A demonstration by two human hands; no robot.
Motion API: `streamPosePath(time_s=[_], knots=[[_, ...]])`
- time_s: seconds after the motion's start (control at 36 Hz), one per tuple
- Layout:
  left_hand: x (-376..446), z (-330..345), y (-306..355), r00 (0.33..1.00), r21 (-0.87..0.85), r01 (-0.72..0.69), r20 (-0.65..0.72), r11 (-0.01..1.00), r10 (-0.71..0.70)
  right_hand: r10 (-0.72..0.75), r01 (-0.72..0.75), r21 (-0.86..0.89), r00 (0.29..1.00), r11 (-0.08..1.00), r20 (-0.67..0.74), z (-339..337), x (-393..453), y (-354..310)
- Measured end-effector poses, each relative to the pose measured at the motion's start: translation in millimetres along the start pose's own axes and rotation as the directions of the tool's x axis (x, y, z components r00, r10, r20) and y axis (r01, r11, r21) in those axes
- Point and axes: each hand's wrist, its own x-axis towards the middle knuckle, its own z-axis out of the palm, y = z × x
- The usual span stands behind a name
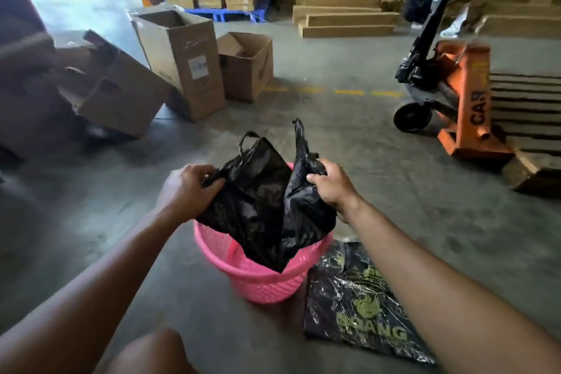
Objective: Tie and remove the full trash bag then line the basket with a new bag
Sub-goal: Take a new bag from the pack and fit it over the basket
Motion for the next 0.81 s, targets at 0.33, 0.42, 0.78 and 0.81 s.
streamPosePath(time_s=[0.33, 0.42, 0.78, 0.81], knots=[[25, 56, -41, 0.975, 0.432, -0.159, 0.211, 0.887, 0.072, -0.026, 0.034, -0.723, 0.999, 0.691, 0.022, 88, 10, 16], [34, 47, -40, 0.996, 0.327, -0.024, 0.093, 0.945, -0.007, -0.044, -0.016, -0.645, 0.996, 0.764, -0.077, 76, 17, 8], [3, 3, -97, 0.975, -0.597, 0.158, 0.222, 0.787, -0.027, 0.088, -0.085, 0.025, 0.989, 0.996, -0.123, -8, -20, 35], [-4, 2, -100, 0.976, -0.597, 0.141, 0.217, 0.790, -0.010, 0.048, -0.052, -0.025, 0.993, 0.998, -0.112, -13, -30, 36]])
